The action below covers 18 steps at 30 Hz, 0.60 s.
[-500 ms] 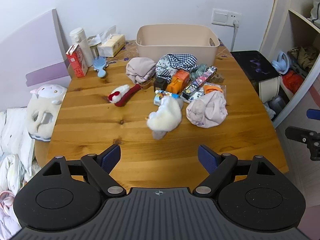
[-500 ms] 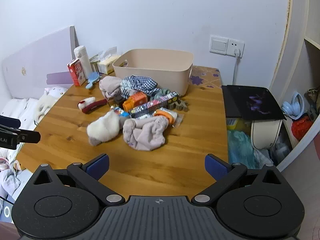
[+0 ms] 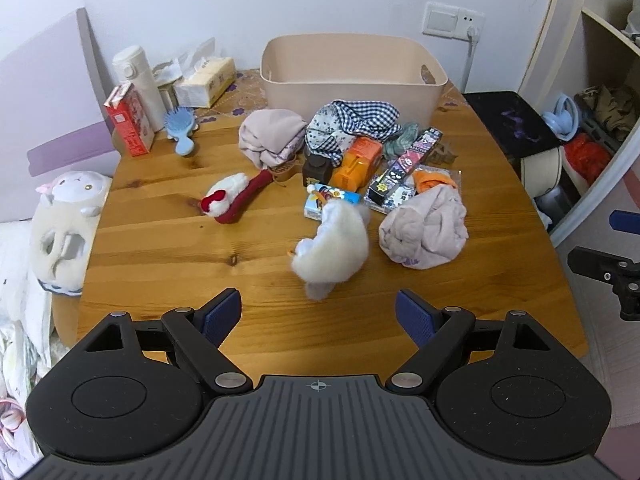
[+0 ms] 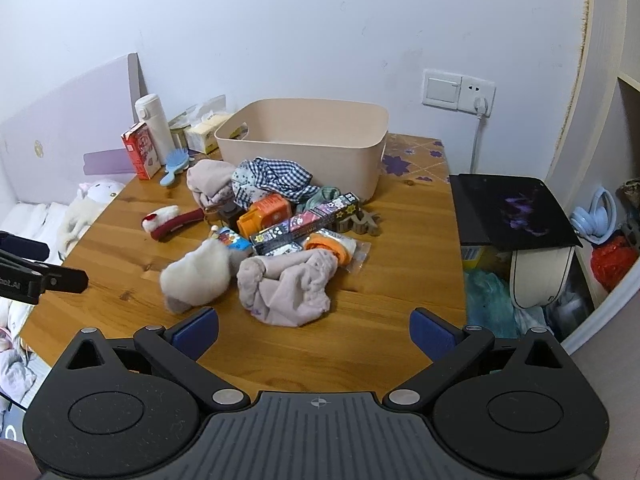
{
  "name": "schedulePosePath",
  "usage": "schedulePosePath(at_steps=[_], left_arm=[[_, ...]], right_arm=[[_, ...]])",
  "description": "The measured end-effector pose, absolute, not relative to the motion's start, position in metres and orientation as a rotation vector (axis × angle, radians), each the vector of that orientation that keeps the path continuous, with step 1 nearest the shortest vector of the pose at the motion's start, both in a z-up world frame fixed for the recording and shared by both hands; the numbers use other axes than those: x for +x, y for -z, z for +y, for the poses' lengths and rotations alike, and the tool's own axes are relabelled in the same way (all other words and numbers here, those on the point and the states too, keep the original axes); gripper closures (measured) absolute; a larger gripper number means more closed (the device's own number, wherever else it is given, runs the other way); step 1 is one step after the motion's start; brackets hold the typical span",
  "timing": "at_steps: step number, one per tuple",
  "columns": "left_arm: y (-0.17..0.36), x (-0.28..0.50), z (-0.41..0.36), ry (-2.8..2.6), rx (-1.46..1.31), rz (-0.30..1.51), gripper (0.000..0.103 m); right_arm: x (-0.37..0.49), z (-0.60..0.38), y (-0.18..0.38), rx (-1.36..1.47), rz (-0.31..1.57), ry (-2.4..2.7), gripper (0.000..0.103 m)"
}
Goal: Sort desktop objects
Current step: 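Move both tools toward the white plush toy and beige cloth bundle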
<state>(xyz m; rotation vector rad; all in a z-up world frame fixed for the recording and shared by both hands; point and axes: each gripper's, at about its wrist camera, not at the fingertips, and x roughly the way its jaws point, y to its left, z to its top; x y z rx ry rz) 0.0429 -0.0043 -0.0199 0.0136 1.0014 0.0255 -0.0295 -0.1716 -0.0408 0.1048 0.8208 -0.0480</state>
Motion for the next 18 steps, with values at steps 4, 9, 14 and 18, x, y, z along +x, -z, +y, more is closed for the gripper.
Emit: schedulePosePath(at_steps=[4, 9, 14, 18], left_arm=[[0.028, 0.061, 0.002, -0.005, 0.019, 1.003, 0.017], [0.039, 0.086, 0.01, 0.023, 0.037, 1.023, 0.017], [0.052, 0.108, 0.02, 0.039, 0.05, 1.048, 0.017], [0.063, 0.125, 0.025, 0.063, 0.067, 1.062, 0.017]], right_arm=[[-0.014, -0.168, 0.048, 0.076, 0.839, 0.064, 0.0], [0.006, -0.159, 0.059, 0.016, 0.868, 0.079, 0.0], [0.023, -0.154, 0.071, -0.004, 0.895, 0.076, 0.0], [0.039, -0.15, 0.084, -0.008, 0.928, 0.087, 0.0]])
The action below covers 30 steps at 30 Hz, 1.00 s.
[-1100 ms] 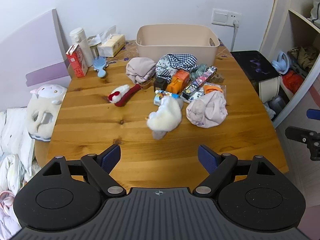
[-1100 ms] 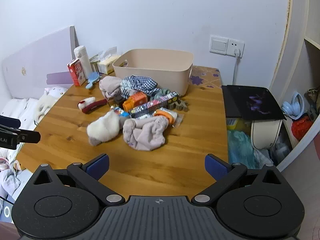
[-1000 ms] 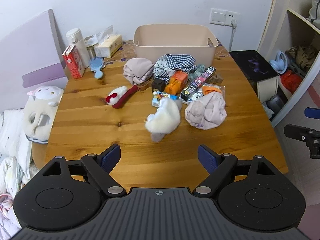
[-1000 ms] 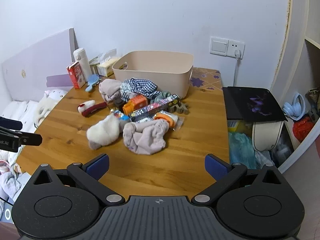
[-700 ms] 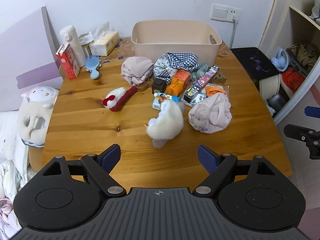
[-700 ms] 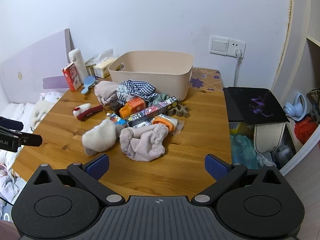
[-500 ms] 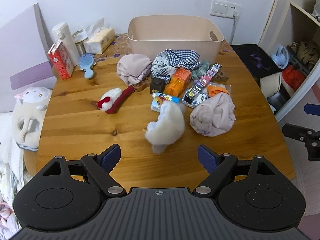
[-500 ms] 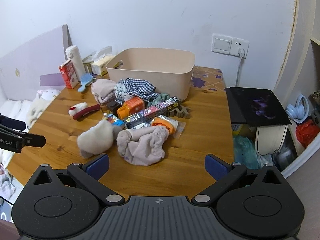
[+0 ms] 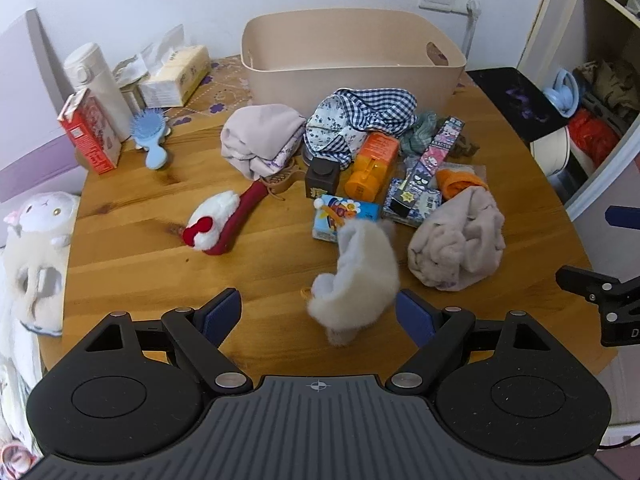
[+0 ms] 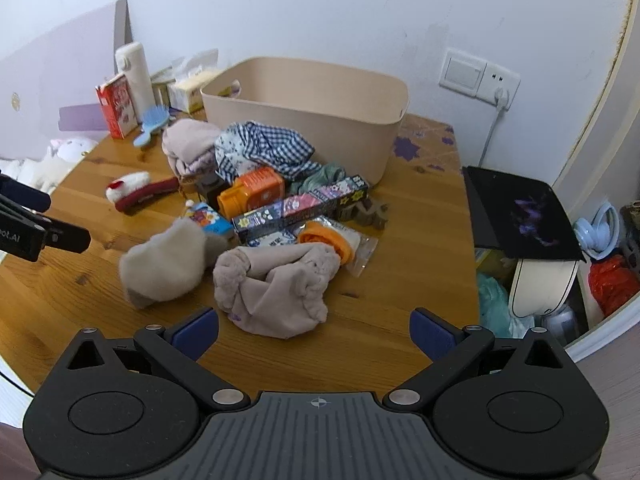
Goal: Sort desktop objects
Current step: 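Move both tools toward the white plush toy and beige cloth bundle, then grasp the white plush toy with left tool while right tool grasps beige cloth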
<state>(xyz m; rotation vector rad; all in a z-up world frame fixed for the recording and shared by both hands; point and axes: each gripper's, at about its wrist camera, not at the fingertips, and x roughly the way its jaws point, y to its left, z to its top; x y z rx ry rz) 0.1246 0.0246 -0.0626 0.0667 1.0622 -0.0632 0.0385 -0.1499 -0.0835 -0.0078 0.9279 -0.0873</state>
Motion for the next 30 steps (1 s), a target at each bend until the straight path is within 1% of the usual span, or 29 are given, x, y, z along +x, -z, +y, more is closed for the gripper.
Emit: schedulePosePath(at_steps=[12, 23, 27, 28, 30], left_arm=[[0.1, 0.172, 0.027, 0.118, 0.087, 1.114, 0.017], [0.143, 0.191, 0.013, 0.189, 0.078, 1.193, 0.018], [0.159, 0.196, 0.011, 0.209, 0.071, 1.22, 0.028], [0.162, 0.197, 0.011, 0.213, 0.067, 1.222, 0.029], [0.166, 0.2, 0.011, 0.222, 0.05, 1.231, 0.034]], right_arm=[[0.082, -0.151, 0.115, -0.013, 0.965, 0.082, 0.0], [0.111, -0.157, 0.152, 0.041, 1.031, 0.059, 0.0], [0.12, -0.152, 0.165, 0.069, 1.043, 0.045, 0.001], [0.122, -0.15, 0.168, 0.067, 1.048, 0.045, 0.002], [0.127, -0.147, 0.173, 0.062, 1.062, 0.043, 0.008]])
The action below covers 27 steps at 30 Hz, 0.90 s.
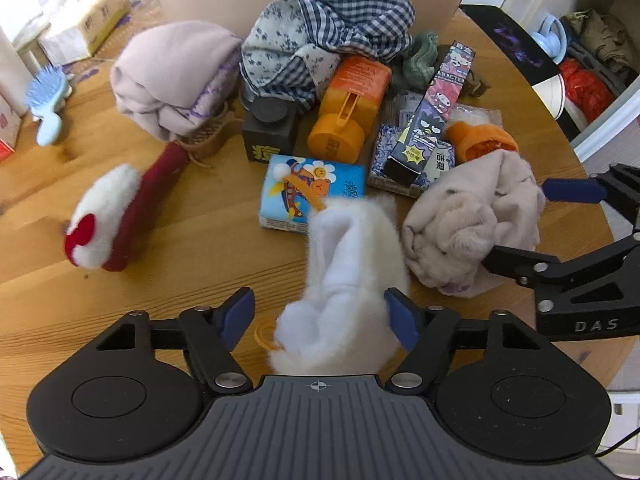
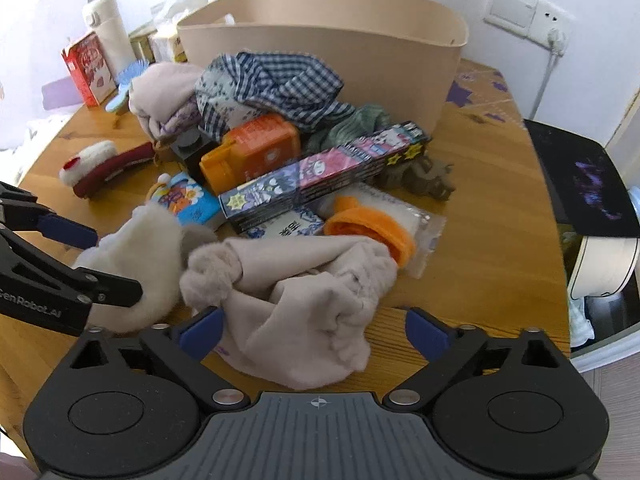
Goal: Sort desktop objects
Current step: 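Grasp the white plush toy with left tool while right tool grasps beige cloth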
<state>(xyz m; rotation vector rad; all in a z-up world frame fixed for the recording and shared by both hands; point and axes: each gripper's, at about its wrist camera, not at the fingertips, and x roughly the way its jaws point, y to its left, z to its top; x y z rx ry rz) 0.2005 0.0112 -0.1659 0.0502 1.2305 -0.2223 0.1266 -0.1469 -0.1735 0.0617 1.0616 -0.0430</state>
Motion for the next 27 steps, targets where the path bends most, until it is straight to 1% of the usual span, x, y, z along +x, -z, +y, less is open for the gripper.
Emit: schedulePosePath(at_steps=[2, 4, 5, 6, 7, 9, 10, 12, 13, 14, 18, 21, 27], left_arm=[[0.169, 0.203, 0.012, 0.237, 0.027, 1.241, 0.036], [0.172, 0.205, 0.01, 0.248, 0.02, 1.244, 0.042], [0.173, 0.206, 0.009, 0.253, 0.02, 1.245, 0.047], [0.174, 0.206, 0.007, 0.263, 0.017, 1.246, 0.055], [0.173, 0.207, 0.005, 0.275, 0.014, 1.247, 0.059], [0.172, 0.206, 0.001, 0.294, 0.025, 1.246, 0.068], [0.172, 0.205, -0.002, 0.301, 0.04, 1.241, 0.07], [0.17, 0.202, -0.006, 0.307, 0.064, 1.227, 0.077], [0.169, 0.201, -0.007, 0.309, 0.07, 1.221, 0.08], [0.168, 0.2, -0.007, 0.314, 0.069, 1.219, 0.084], [0.165, 0.196, -0.009, 0.323, 0.072, 1.218, 0.09], [0.161, 0.193, -0.008, 0.313, 0.059, 1.217, 0.091], [0.141, 0.182, -0.003, 0.294, 0.038, 1.197, 0.092]], right_arm=[[0.129, -0.146, 0.177, 0.067, 1.069, 0.045, 0.01], [0.132, -0.146, 0.181, 0.076, 1.08, 0.052, 0.015], [0.133, -0.146, 0.182, 0.082, 1.086, 0.05, 0.021], [0.134, -0.146, 0.184, 0.086, 1.091, 0.048, 0.028], [0.134, -0.145, 0.185, 0.09, 1.099, 0.048, 0.032], [0.134, -0.145, 0.187, 0.095, 1.106, 0.052, 0.05], [0.133, -0.146, 0.187, 0.103, 1.104, 0.052, 0.054], [0.13, -0.147, 0.186, 0.122, 1.099, 0.042, 0.072], [0.129, -0.147, 0.185, 0.122, 1.097, 0.043, 0.074], [0.128, -0.147, 0.184, 0.12, 1.095, 0.043, 0.078], [0.121, -0.149, 0.178, 0.13, 1.085, 0.036, 0.084], [0.116, -0.151, 0.171, 0.135, 1.072, 0.014, 0.087], [0.111, -0.156, 0.151, 0.128, 1.032, -0.028, 0.089]])
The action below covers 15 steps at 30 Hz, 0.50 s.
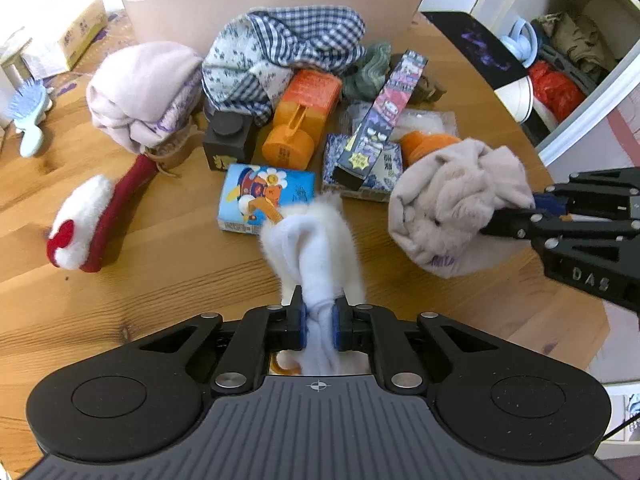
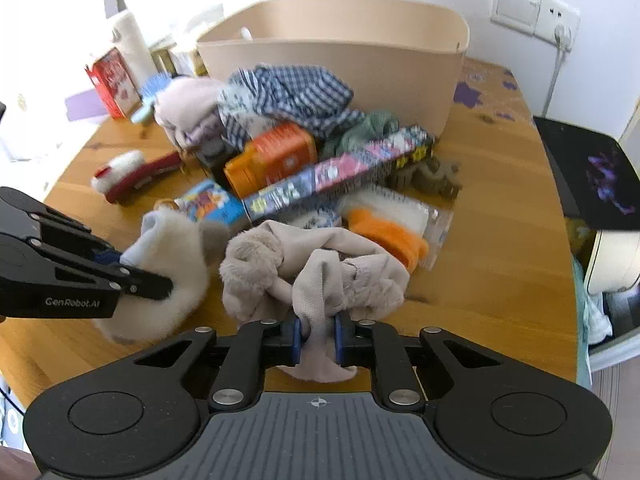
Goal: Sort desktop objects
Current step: 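Grasp the white plush toy with left tool while right tool grasps beige cloth, then carry both items over the beige bin and open both tools to drop them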
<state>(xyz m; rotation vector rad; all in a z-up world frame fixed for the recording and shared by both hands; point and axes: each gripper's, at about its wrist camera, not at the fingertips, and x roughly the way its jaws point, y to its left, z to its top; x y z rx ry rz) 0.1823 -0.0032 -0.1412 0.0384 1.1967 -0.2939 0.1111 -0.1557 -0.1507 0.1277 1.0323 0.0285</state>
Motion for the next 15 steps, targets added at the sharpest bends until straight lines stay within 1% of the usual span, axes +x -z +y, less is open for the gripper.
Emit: schedulePosePath(at_steps=[15], left_arm=[[0.066, 0.196, 0.004, 0.22, 0.025, 1.052, 0.092]], right_arm=[[0.12, -0.185, 0.089, 0.091, 0.862, -0.06, 0.089]])
